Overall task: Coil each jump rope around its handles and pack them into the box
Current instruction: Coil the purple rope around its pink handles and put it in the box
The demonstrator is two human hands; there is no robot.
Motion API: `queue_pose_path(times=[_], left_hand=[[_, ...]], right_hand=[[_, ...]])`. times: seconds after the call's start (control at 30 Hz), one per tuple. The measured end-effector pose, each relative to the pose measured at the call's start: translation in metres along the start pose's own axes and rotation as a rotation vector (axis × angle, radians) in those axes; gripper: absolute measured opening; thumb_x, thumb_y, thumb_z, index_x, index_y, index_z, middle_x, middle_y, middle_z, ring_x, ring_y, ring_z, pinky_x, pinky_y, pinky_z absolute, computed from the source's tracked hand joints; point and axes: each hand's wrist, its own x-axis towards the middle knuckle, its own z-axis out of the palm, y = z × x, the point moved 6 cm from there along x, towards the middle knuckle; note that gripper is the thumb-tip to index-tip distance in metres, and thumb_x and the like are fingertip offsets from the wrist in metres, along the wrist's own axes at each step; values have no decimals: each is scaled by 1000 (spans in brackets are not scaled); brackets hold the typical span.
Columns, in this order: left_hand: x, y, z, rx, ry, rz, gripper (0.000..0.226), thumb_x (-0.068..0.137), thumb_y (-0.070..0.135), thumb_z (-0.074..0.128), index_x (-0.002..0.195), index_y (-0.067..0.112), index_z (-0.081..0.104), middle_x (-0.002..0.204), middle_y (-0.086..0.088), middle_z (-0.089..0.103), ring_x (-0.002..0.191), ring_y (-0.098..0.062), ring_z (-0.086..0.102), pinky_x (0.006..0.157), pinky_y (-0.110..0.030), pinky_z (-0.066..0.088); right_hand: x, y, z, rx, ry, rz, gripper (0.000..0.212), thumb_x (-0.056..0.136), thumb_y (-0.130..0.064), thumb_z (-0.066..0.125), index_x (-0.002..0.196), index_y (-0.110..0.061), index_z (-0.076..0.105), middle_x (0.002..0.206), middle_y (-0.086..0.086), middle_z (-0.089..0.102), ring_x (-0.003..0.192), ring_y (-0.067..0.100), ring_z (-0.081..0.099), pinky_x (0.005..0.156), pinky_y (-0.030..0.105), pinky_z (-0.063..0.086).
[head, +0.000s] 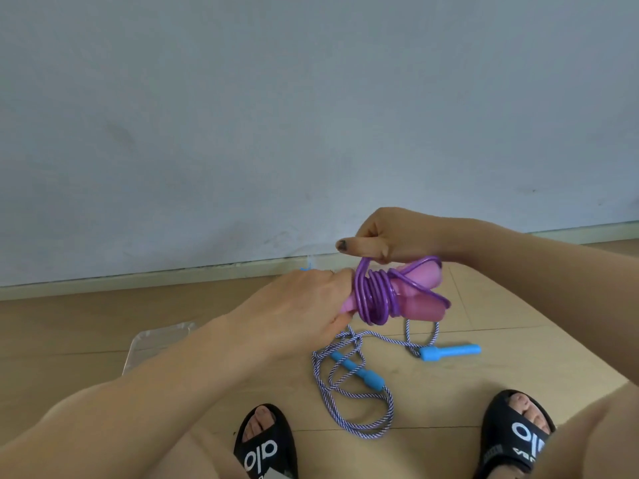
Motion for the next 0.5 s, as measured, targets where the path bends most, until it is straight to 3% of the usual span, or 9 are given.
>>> queue_pose_path(times=[0.13,0.23,0.3,0.37,0.43,0.5], left_hand=[[1,1,-18,-340,130,-68,12,94,36,57,91,31,46,80,5,63,74,-19,57,63,-34,41],[3,-35,-34,-510,304,-309,20,92,37,60,83,19,57,71,4,61,65,-16,52,62,-32,41],[1,-71,-35,-481,315,-481,30,94,34,58,73,13,52,60,1,49,54,-16,41,55,-32,32],[-2,-99,-25,-370,224,-601,31,94,32,57,73,10,50,61,0,49,54,-17,43,53,-31,31],[0,-110,-11,-262,117,-628,26,92,29,54,79,8,50,68,-2,54,61,-22,50,53,-32,33],[4,-108,-2,-153,48,-610,15,92,23,50,83,10,46,76,-4,54,63,-20,51,51,-31,33]], right_hand=[[-1,50,26,139,-84,251,46,99,-36,54,59,-22,35,48,-9,36,50,9,29,46,15,27],[-2,48,47,369,53,265,52,103,-41,37,56,-20,39,39,-9,38,38,7,32,44,18,30],[-12,34,57,337,136,254,60,103,-49,27,54,-17,40,44,-7,42,43,13,38,56,26,36],[-25,17,67,226,114,211,59,102,-52,24,63,-16,49,59,3,53,57,20,48,65,33,42],[-35,2,67,75,82,180,55,103,-48,22,76,-13,56,75,11,61,72,27,57,74,39,47],[-41,-4,63,-43,83,172,54,103,-45,23,77,-9,54,77,14,61,72,27,56,72,40,47]])
